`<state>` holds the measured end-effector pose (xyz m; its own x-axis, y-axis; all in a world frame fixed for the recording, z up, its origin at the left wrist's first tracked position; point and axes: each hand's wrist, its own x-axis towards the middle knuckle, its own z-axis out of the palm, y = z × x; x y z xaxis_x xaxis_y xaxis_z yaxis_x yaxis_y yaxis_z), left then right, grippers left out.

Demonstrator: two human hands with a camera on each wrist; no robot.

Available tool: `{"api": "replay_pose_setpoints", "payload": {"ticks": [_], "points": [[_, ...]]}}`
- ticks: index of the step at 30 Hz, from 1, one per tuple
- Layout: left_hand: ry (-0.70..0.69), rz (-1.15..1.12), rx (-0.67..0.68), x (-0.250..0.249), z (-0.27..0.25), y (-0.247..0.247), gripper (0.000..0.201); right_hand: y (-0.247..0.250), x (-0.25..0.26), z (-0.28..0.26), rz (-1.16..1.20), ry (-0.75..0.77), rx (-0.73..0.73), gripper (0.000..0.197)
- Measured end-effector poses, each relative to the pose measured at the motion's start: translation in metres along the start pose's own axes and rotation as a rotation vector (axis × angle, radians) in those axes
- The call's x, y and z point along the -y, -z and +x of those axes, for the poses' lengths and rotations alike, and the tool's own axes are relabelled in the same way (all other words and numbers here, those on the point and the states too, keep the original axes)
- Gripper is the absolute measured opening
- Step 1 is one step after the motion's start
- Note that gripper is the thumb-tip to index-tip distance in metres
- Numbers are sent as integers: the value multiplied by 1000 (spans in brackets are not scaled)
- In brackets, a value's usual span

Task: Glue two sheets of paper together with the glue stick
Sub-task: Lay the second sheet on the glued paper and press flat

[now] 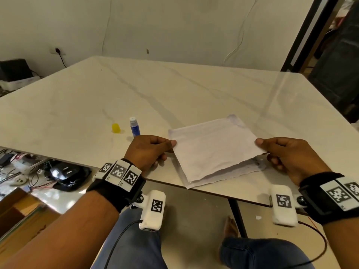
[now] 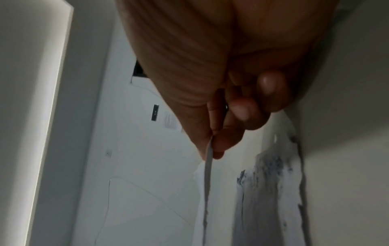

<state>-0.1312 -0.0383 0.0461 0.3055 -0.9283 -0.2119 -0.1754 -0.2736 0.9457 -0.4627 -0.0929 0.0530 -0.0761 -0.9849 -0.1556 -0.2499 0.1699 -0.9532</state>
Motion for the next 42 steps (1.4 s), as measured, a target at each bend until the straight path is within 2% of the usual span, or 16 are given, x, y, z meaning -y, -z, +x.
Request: {"api": "replay_pose_setpoints", "payload": {"ticks": [7, 12, 19, 26, 31, 42], "points": [[-15, 67, 53, 5, 2, 3, 31, 7, -10, 1, 18, -50, 49, 29], [23, 56, 72, 5, 4, 6, 32, 3, -8, 0, -9, -44, 62, 28], [36, 108, 46, 0, -1, 1, 29, 2, -12, 3, -20, -32, 83, 29], [50, 164, 32, 0, 4, 0, 29, 0, -7, -1, -43, -56, 112, 46], [58, 189, 38, -2, 5, -3, 28, 3, -5, -1, -65, -77, 142, 28], [58, 185, 25, -2, 5, -2, 26, 2, -8, 6, -105, -60, 127, 23]]}}
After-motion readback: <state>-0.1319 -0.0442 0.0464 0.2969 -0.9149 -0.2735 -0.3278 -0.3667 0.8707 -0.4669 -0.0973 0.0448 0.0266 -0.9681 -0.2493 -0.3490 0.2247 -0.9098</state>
